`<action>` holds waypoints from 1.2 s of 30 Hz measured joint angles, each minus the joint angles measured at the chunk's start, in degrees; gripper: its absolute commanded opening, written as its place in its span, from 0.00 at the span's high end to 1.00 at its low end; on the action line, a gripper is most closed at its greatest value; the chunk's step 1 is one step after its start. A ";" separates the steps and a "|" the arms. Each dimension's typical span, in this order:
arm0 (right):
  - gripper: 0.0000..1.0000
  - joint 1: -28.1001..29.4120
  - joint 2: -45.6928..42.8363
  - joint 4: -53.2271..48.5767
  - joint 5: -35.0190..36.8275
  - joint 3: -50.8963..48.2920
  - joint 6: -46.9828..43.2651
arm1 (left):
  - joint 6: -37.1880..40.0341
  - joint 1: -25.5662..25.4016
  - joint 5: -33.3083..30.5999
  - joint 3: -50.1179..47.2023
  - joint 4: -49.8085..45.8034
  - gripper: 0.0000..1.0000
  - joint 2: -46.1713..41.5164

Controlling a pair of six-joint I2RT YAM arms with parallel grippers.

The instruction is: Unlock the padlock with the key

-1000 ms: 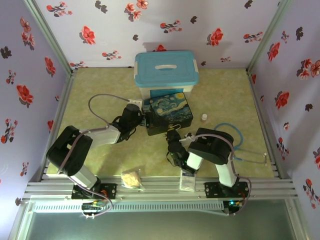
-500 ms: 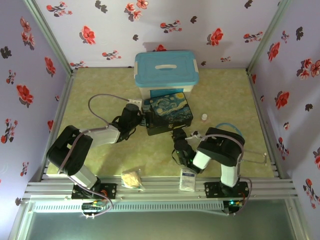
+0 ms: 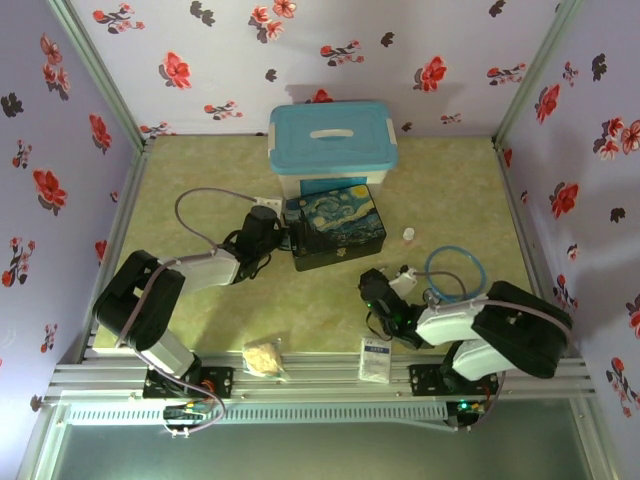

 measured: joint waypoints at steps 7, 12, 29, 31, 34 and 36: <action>1.00 -8.24 -3.23 -9.53 -11.32 0.59 -7.39 | -0.11 0.28 0.11 1.51 -2.78 0.20 0.00; 0.96 -9.94 -3.61 -10.58 -15.19 1.05 -10.01 | -0.15 0.33 0.20 2.01 -3.82 0.19 0.00; 0.77 -18.25 -7.17 -18.69 -29.18 2.27 -21.24 | -0.52 0.59 0.15 2.38 -10.19 0.06 -6.71; 0.85 -18.75 -7.23 -19.98 -30.05 3.04 -23.12 | -0.52 0.59 0.15 2.38 -10.58 0.06 -7.93; 0.90 -19.58 -7.28 -22.43 -31.28 4.26 -25.83 | -0.52 0.59 0.15 2.38 -11.02 0.07 -9.64; 0.90 -20.24 -7.28 -23.17 -32.57 4.70 -28.11 | -0.55 0.59 0.15 2.38 -11.45 0.07 -10.62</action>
